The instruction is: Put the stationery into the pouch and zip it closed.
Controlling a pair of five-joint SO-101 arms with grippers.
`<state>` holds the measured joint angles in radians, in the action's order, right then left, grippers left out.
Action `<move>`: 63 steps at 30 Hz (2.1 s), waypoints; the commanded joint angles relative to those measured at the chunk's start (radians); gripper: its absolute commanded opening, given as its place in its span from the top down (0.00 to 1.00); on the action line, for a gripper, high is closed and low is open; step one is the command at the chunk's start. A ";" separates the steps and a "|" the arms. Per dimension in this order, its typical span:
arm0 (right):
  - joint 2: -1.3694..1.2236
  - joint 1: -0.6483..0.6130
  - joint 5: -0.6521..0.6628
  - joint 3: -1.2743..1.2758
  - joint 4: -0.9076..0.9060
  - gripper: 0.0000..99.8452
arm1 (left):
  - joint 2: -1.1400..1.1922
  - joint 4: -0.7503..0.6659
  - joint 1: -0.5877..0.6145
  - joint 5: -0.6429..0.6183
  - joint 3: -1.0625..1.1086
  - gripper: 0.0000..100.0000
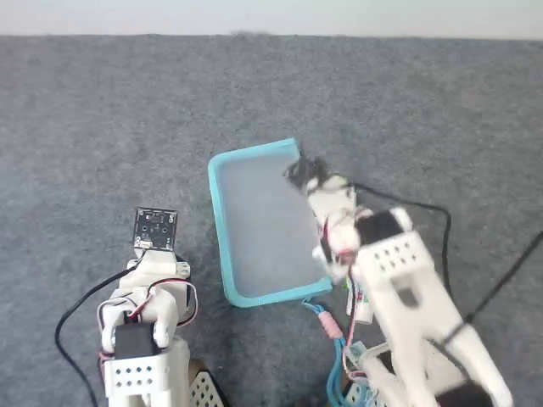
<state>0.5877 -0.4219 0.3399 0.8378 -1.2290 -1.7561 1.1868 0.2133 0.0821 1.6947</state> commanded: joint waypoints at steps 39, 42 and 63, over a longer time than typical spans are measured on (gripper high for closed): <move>0.133 -0.096 -0.107 0.190 -0.004 0.61 | -0.003 -0.003 0.000 0.008 -0.005 0.98; 0.163 -0.176 -0.107 0.190 -0.031 0.61 | -0.003 -0.003 0.000 0.008 -0.005 0.98; -0.217 -0.421 -0.166 0.245 0.153 0.73 | -0.003 -0.003 0.000 0.008 -0.005 0.98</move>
<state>0.4127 -0.8255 0.1864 1.0894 -1.1063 -1.7561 1.1868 0.2133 0.0821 1.6947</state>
